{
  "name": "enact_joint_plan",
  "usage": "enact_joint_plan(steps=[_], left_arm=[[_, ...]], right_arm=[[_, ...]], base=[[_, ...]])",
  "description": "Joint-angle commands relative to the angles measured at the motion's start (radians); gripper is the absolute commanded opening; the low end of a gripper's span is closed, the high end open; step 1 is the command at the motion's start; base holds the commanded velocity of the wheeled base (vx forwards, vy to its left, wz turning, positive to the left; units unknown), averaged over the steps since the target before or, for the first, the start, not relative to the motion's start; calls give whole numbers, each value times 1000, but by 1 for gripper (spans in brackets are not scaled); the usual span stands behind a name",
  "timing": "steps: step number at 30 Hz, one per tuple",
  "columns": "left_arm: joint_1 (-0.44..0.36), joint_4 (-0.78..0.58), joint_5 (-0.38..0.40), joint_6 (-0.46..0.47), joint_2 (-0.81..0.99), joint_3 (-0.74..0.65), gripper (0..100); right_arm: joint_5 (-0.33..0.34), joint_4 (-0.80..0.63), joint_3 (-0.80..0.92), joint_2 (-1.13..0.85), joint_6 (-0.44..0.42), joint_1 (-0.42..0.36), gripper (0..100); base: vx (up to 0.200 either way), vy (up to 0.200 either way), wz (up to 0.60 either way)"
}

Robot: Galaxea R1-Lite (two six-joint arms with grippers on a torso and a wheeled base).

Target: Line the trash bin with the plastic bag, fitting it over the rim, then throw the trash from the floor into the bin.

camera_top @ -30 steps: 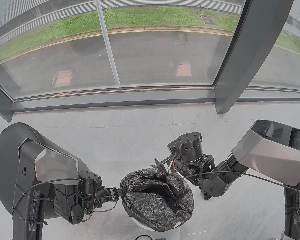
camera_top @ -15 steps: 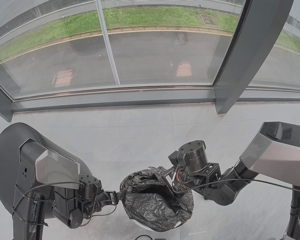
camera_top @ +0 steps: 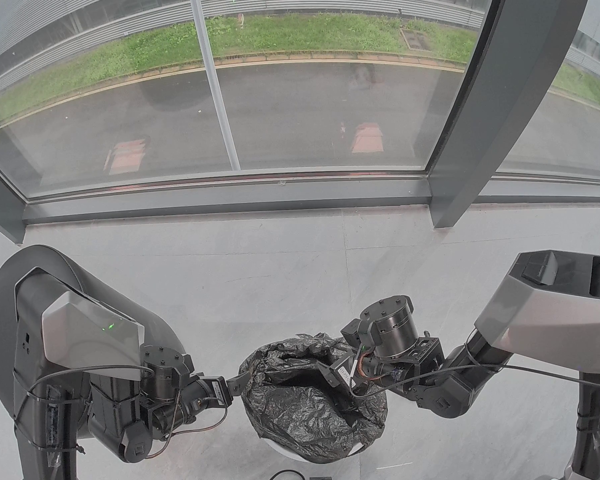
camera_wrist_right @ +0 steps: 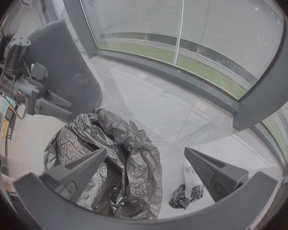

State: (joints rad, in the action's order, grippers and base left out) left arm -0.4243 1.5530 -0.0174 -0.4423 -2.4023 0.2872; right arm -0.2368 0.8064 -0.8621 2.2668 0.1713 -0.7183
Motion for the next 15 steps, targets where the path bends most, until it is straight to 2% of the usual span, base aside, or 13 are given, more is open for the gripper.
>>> enact_joint_plan(steps=[1,8,15], left_arm=[[-2,1,4,-7,43,-10,100],[-10,1,5,-33,45,-11,100],[-10,2,4,-33,45,-20,100]], right_arm=[[1,0,-18,63,1,2,100],[-9,0,-71,114,4,23,100],[-15,-1,-140,171,30,79,100]], base=[[0,0,0],[0,0,0],[0,0,0]])
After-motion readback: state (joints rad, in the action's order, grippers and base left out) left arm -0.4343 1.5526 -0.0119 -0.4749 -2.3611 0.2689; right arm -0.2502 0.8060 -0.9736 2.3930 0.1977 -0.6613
